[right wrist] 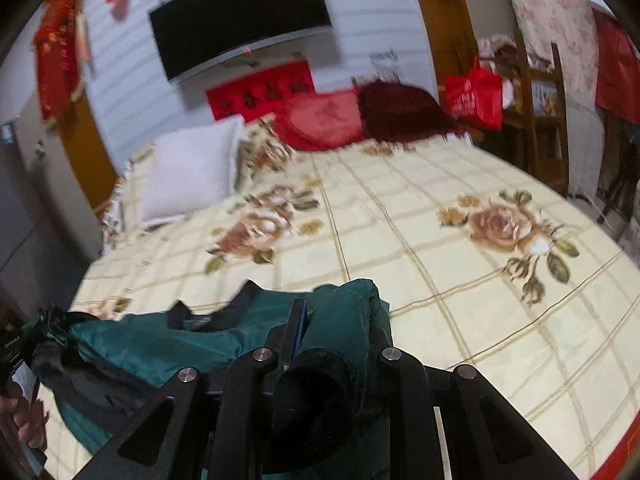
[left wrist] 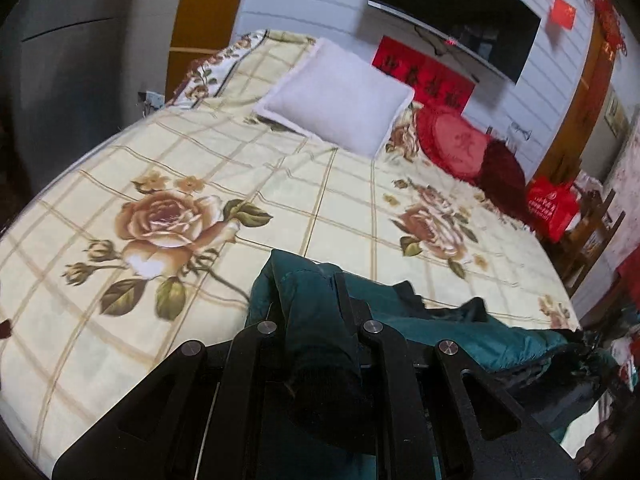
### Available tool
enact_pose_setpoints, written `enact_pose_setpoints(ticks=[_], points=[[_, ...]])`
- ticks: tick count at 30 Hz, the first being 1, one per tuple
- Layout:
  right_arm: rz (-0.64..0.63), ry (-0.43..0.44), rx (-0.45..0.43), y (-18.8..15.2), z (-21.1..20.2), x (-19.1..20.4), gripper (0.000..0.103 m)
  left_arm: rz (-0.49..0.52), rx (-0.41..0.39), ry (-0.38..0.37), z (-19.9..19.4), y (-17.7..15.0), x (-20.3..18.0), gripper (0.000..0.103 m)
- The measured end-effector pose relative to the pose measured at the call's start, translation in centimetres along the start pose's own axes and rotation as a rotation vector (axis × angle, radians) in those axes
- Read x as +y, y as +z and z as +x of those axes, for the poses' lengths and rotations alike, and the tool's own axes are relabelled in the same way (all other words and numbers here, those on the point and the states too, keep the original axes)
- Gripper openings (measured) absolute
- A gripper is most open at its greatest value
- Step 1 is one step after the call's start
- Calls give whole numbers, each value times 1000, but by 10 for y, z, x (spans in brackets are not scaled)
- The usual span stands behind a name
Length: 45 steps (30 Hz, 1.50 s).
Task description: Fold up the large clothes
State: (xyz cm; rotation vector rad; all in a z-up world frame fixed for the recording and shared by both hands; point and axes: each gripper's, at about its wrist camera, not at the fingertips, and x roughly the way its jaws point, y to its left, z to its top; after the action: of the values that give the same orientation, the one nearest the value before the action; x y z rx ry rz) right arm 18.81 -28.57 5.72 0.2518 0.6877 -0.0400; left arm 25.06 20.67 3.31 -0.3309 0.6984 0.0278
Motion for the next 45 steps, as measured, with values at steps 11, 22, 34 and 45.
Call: enact_pose_setpoints(ticks=[11,22,34,45], points=[[-55,-84,61,11,84,13,17,11,77,68,80,-13,12,14],[-146,-136,147,-6,157,13,20,60,56,133,112,-36,1,16],[-207,-56,191,6,184,5,20,-9,32,181,101,-55,-1,16],[-193,-17,162,7,183,1,23,-48,30,119,105,-52,6,16]])
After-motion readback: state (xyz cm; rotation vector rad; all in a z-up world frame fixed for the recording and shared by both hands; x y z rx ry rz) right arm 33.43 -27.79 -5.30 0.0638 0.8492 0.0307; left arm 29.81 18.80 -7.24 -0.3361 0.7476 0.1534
